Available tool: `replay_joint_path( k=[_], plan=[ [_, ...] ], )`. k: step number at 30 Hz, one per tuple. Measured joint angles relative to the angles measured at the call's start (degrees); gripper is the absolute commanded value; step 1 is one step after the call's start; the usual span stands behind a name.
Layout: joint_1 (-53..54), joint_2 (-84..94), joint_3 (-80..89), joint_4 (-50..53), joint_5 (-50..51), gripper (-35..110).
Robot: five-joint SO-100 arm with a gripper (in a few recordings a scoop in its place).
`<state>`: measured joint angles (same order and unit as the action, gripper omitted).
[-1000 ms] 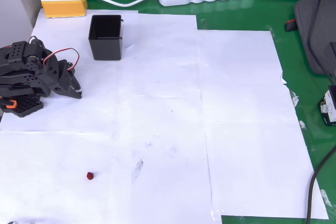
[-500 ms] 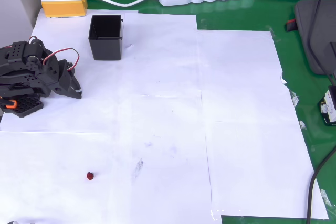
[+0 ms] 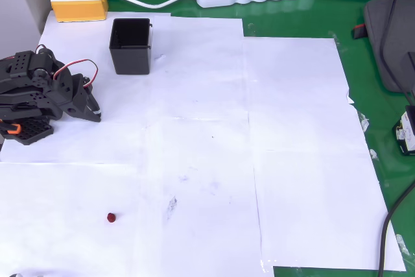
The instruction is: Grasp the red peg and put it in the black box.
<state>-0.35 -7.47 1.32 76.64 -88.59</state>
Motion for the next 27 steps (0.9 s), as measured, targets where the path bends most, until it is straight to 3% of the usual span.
replay_joint_path(
  k=[14,27],
  plan=[
    [-1.7,0.4,0.0,-1.8,2.0,0],
    [1.5,31.4,0.0,-43.4,-3.8,0]
  ],
)
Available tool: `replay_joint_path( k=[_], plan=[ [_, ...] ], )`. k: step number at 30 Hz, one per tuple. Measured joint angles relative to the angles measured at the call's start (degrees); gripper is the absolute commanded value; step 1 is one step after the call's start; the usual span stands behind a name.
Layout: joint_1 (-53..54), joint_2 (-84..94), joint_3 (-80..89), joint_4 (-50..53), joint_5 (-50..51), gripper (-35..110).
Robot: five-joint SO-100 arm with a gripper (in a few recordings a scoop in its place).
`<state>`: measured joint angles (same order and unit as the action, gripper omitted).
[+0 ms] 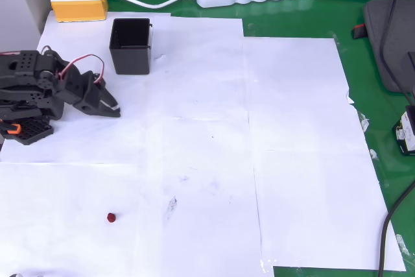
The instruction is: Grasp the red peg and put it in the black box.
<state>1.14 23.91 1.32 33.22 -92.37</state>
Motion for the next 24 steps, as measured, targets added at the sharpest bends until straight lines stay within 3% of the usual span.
replay_joint_path(
  k=[5,18,24],
  plan=[
    [1.5,18.5,0.2,-24.3,-0.4,0],
    [3.4,58.3,0.3,-74.9,-3.9,0],
    [2.3,68.7,0.1,-88.5,-2.8,0]
  ],
)
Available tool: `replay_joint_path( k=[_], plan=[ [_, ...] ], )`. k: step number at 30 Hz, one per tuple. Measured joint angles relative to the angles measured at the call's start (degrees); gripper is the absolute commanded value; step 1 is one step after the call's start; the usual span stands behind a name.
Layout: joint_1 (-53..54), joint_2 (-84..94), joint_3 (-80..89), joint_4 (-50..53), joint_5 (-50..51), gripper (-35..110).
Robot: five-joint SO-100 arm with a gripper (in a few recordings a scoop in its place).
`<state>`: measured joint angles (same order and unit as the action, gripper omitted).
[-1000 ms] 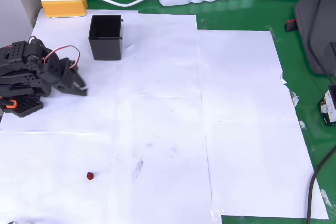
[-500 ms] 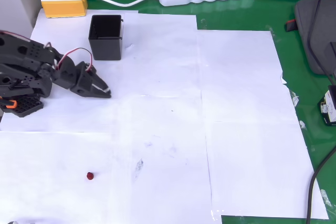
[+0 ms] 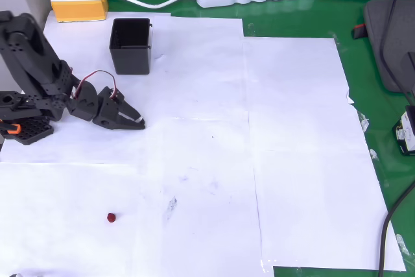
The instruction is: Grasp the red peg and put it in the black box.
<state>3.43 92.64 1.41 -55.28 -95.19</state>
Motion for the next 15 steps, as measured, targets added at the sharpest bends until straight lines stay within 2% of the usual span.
replay_joint_path(
  k=[4,15],
  plan=[
    [-0.3,6.5,0.4,-7.6,0.0,0],
    [-0.4,34.9,8.3,-36.7,1.8,0]
  ],
)
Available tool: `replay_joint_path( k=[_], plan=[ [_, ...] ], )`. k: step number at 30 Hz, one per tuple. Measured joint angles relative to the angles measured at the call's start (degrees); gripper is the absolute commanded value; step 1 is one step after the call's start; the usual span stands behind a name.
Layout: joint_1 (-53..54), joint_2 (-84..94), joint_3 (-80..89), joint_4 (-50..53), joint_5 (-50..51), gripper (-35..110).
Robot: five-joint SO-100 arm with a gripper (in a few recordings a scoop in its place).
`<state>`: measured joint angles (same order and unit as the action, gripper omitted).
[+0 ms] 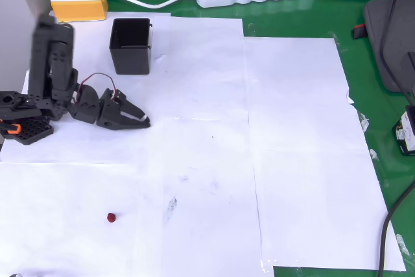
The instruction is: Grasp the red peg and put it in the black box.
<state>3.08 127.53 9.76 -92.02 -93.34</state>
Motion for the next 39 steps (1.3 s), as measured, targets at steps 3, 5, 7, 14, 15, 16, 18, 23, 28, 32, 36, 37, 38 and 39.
replay_joint_path(
  k=[3,5,7,14,15,16,18,23,28,32,36,37,38,39],
  plan=[
    [0.0,5.4,1.2,-5.8,1.7,0],
    [-0.1,7.8,2.5,-8.9,3.2,0],
    [-0.1,10.6,3.6,-11.6,3.9,0],
    [-1.2,14.6,8.1,-15.2,3.5,0],
    [-1.5,14.7,9.6,-15.2,3.7,0],
    [-1.9,15.1,11.4,-15.2,4.0,0],
    [-1.9,15.6,12.4,-15.2,4.0,0],
    [-1.8,17.7,17.2,-15.2,4.0,0],
    [-1.1,17.8,18.7,-15.2,4.5,2],
    [-0.9,18.9,20.0,-15.2,8.2,3],
    [-0.4,18.9,19.8,-15.3,7.7,1],
    [-0.4,18.9,19.8,-15.3,7.6,1],
    [-0.4,18.9,19.8,-15.3,7.6,1],
    [-0.4,18.9,19.8,-15.3,7.6,1]
  ],
)
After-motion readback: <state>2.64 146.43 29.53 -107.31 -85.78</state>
